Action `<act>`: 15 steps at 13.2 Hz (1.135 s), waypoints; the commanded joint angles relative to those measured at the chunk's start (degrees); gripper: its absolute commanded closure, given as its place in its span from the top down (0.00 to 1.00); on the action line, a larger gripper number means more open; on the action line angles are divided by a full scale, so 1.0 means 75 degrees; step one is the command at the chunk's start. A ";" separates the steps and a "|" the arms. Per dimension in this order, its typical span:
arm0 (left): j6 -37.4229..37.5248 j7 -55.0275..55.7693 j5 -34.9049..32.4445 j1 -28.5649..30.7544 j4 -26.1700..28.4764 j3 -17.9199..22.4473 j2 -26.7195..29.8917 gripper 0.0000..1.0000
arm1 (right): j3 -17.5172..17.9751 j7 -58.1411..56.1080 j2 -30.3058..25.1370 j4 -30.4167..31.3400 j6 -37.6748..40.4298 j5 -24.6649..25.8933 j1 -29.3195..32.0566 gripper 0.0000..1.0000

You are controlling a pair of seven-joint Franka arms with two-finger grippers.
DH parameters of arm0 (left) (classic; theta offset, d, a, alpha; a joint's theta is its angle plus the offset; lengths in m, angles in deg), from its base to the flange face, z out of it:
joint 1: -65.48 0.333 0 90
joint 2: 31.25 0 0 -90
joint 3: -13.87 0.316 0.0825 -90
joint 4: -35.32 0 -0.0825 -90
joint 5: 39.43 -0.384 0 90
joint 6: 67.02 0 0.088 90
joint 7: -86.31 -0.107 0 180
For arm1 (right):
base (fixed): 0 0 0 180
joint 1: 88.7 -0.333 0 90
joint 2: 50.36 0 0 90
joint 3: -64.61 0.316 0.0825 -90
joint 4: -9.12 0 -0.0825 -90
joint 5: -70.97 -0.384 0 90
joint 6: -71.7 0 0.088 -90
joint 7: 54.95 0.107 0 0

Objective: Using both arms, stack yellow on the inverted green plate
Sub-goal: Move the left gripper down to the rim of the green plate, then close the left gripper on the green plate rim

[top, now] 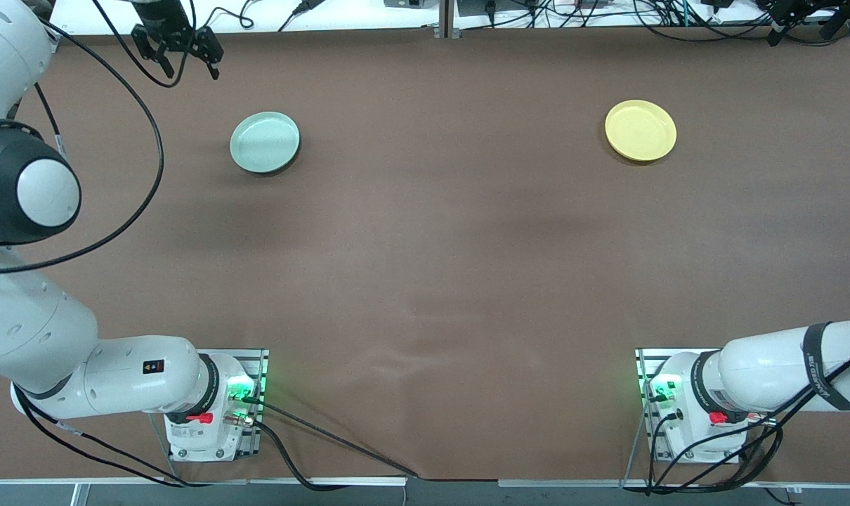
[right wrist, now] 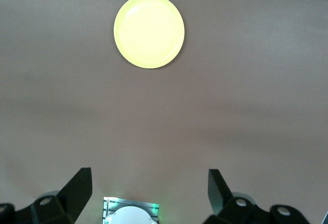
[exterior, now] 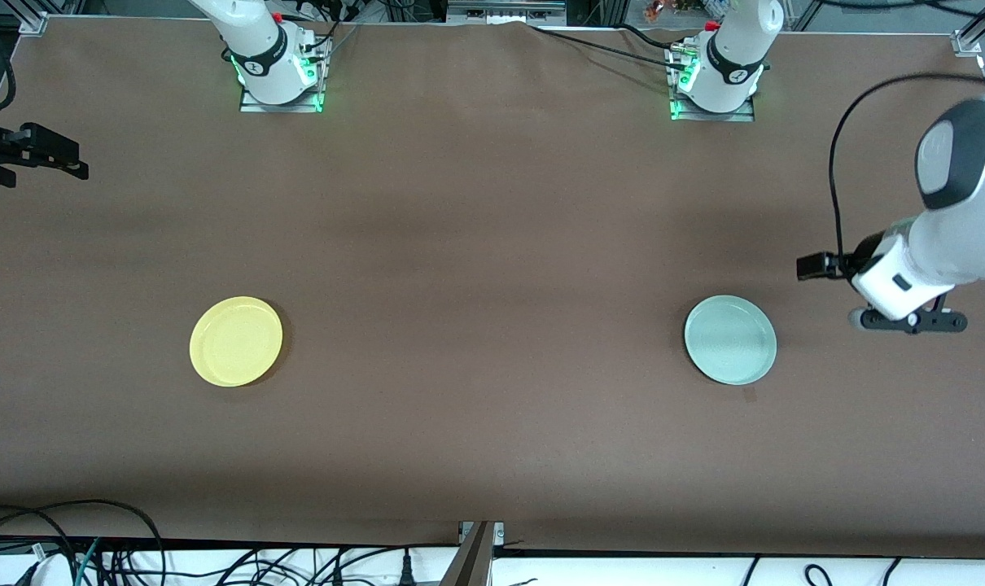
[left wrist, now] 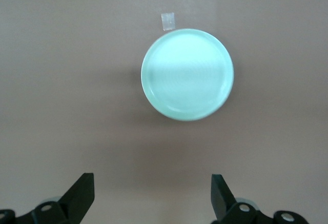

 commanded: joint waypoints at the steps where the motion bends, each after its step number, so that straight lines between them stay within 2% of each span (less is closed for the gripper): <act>1: -0.1359 -0.0177 0.0159 0.0146 0.1030 -0.0066 -0.0105 1.00 | -0.0007 -0.0050 0.0073 -0.0173 0.0130 -0.0105 0.0020 1.00; 3: -0.2461 -0.0177 0.0078 0.0182 0.1501 -0.0055 -0.0408 1.00 | -0.0007 -0.0050 0.0073 -0.0173 0.0130 -0.0105 0.0031 1.00; 6: -0.3576 -0.0270 0.0031 0.0346 0.1491 -0.0055 -0.1474 1.00 | -0.0007 -0.0050 0.0073 -0.0173 0.0142 -0.0105 0.0020 1.00; 9: -0.3697 -0.0306 -0.0354 0.0381 0.1526 -0.0055 -0.1652 1.00 | -0.0007 -0.0050 0.0073 -0.0173 0.0130 -0.0117 0.0031 1.00; 13: -0.4059 -0.0306 -0.0403 0.0416 0.1538 -0.0031 -0.1898 1.00 | -0.0007 -0.0050 0.0073 -0.0173 0.0130 -0.0117 0.0020 1.00; 15: -0.4514 -0.0306 -0.0905 0.0591 0.1538 -0.0043 -0.2038 1.00 | -0.0007 -0.0050 0.0073 -0.0173 0.0130 -0.0117 0.0020 1.00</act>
